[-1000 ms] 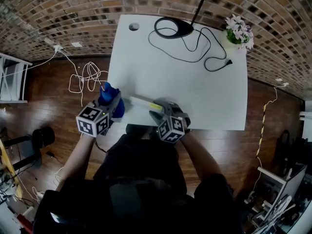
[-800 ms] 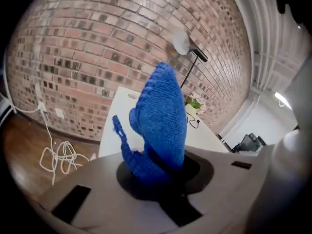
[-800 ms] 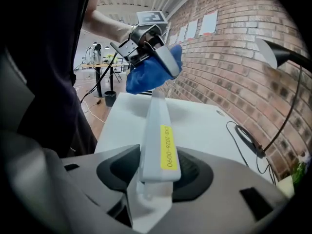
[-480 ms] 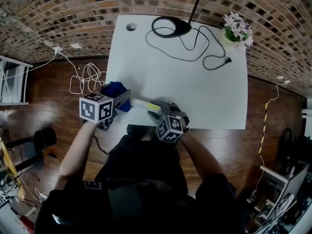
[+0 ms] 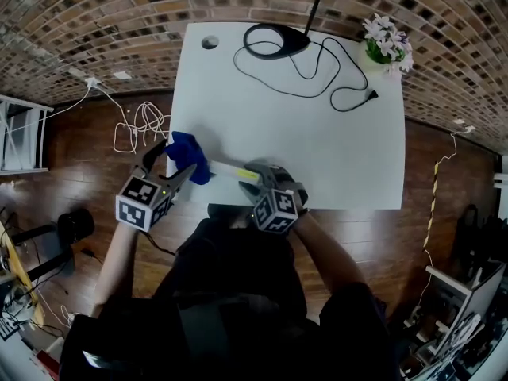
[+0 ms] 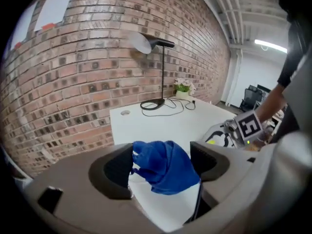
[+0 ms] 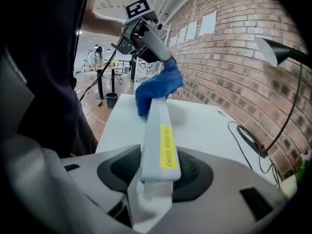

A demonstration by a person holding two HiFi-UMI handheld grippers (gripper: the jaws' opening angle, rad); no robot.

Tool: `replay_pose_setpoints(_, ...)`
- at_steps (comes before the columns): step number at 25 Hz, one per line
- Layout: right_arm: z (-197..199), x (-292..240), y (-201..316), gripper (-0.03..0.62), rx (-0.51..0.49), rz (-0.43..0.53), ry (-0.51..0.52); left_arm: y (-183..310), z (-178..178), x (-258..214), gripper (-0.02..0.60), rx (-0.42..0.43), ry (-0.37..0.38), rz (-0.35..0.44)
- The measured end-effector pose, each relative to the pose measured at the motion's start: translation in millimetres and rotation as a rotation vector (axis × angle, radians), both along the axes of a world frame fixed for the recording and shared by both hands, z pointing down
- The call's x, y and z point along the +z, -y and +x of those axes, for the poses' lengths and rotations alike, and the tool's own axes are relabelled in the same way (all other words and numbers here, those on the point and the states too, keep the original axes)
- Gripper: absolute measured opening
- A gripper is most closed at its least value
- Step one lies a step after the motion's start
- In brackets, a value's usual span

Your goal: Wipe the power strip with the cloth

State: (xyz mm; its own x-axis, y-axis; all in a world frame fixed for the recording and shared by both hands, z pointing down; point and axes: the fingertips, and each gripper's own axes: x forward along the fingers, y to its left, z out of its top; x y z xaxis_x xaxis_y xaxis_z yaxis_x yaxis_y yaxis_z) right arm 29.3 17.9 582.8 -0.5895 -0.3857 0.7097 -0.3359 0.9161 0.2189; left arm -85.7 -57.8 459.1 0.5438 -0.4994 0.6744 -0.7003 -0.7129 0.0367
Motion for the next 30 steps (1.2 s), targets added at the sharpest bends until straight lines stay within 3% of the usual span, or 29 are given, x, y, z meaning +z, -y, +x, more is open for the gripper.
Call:
replay_pose_setpoints(3,0,0,0,0.189,-0.002,0.001,0.001,-19,9,32,0.351,0.118,0.141,0.007)
replay_pose_setpoints(5,0,0,0,0.187,-0.010,0.006,-0.001,-20,11,51,0.352,0.133,0.214,0.052)
replay_pose_setpoints(6,-1,0,0,0.189,-0.016,0.008,-0.002,-17,13,57,0.299,0.124,0.219,0.072)
replay_pose_setpoints(10,-2,1,0,0.189,-0.037,-0.004,-0.007,-13,28,68,0.127,0.093,0.146,0.052)
replay_pose_setpoints(20,-1,1,-1,0.173,0.000,-0.020,0.026,-16,39,66,0.089,0.080,0.120,0.030)
replay_pose_setpoints(30,-1,2,-1,0.160,0.031,-0.065,0.049,-42,90,70,0.086,0.146,0.089,-0.004)
